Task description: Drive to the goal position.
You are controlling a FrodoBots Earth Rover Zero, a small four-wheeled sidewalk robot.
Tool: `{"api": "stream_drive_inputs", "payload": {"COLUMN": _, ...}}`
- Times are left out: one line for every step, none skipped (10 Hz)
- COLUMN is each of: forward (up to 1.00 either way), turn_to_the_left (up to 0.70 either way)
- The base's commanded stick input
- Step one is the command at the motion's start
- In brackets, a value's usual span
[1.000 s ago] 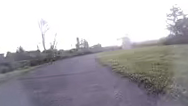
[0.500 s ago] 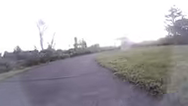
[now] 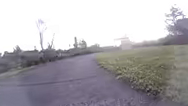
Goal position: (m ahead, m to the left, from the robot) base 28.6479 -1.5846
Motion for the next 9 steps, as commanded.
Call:
{"api": "stream_drive_inputs", "payload": {"forward": 0.70, "turn_to_the_left": 0.00}}
{"api": "stream_drive_inputs", "payload": {"forward": 0.70, "turn_to_the_left": 0.00}}
{"api": "stream_drive_inputs", "payload": {"forward": 0.70, "turn_to_the_left": 0.00}}
{"api": "stream_drive_inputs", "payload": {"forward": 0.70, "turn_to_the_left": 0.00}}
{"api": "stream_drive_inputs", "payload": {"forward": 0.70, "turn_to_the_left": 0.00}}
{"api": "stream_drive_inputs", "payload": {"forward": 0.70, "turn_to_the_left": 0.00}}
{"api": "stream_drive_inputs", "payload": {"forward": 0.70, "turn_to_the_left": 0.00}}
{"api": "stream_drive_inputs", "payload": {"forward": 0.70, "turn_to_the_left": 0.00}}
{"api": "stream_drive_inputs", "payload": {"forward": 0.70, "turn_to_the_left": 0.00}}
